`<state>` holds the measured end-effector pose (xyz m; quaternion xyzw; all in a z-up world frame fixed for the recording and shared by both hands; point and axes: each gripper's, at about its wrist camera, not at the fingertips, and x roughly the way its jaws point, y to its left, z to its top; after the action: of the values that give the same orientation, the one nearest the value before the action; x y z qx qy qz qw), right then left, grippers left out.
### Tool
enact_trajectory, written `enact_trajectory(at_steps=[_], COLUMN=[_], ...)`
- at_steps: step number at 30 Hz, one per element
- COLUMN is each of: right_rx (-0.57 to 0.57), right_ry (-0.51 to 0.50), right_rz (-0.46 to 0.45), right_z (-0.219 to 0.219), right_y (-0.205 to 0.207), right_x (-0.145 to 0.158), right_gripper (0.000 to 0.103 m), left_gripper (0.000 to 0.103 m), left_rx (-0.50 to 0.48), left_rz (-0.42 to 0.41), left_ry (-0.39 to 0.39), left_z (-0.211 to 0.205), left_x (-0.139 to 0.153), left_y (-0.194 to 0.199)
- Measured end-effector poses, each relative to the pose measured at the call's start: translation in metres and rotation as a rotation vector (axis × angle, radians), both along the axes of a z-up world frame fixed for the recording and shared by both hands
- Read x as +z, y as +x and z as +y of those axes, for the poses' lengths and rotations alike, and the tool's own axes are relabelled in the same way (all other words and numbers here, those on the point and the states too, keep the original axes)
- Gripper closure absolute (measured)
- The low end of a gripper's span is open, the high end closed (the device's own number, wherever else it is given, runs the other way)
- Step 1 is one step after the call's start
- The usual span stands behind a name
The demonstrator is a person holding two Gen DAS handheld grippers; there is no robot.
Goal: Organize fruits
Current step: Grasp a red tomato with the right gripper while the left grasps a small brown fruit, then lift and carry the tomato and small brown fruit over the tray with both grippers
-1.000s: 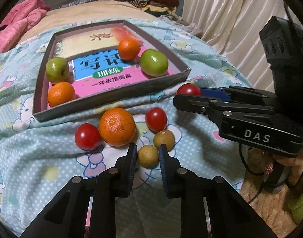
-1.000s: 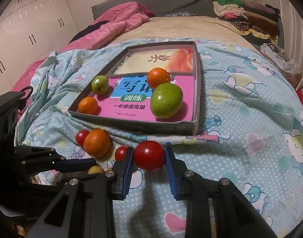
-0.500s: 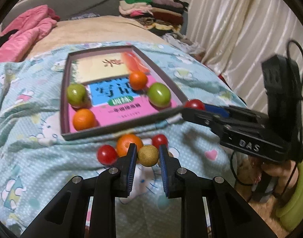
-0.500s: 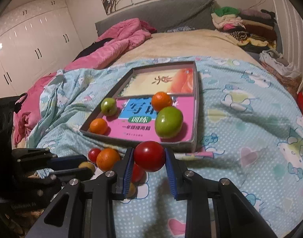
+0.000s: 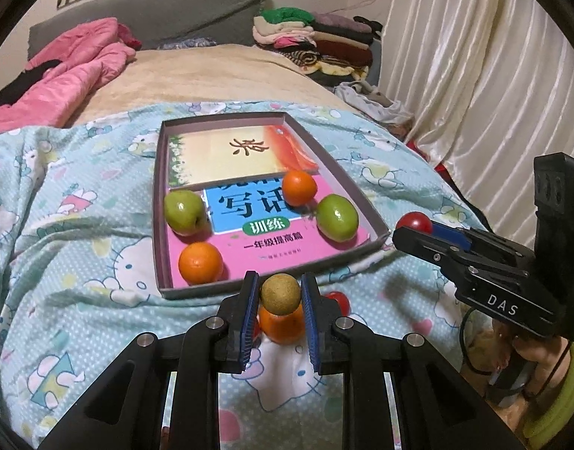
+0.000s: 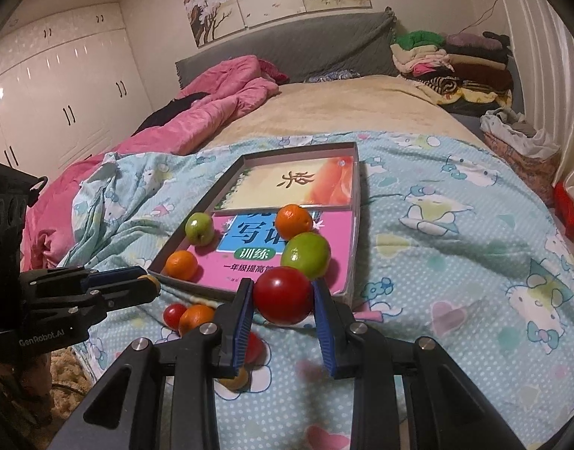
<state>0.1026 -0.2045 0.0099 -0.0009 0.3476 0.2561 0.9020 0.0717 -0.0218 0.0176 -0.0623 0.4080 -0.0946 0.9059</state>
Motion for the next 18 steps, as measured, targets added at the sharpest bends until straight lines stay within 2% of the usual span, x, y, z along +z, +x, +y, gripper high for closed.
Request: enact_trajectory(at_steps=[18], right_rx=[-0.019], right_ry=[-0.009], right_rz=[-0.062], right_z=[0.004], right_y=[0.013], right_x=[0.009], right_gripper=[0.072], left_gripper=[0.080], left_rx=[0.026], left_rz=[-0.012], left_ry=[0.043], left_z=[-0.005], left_x=[-0.002], left_y=[0.019])
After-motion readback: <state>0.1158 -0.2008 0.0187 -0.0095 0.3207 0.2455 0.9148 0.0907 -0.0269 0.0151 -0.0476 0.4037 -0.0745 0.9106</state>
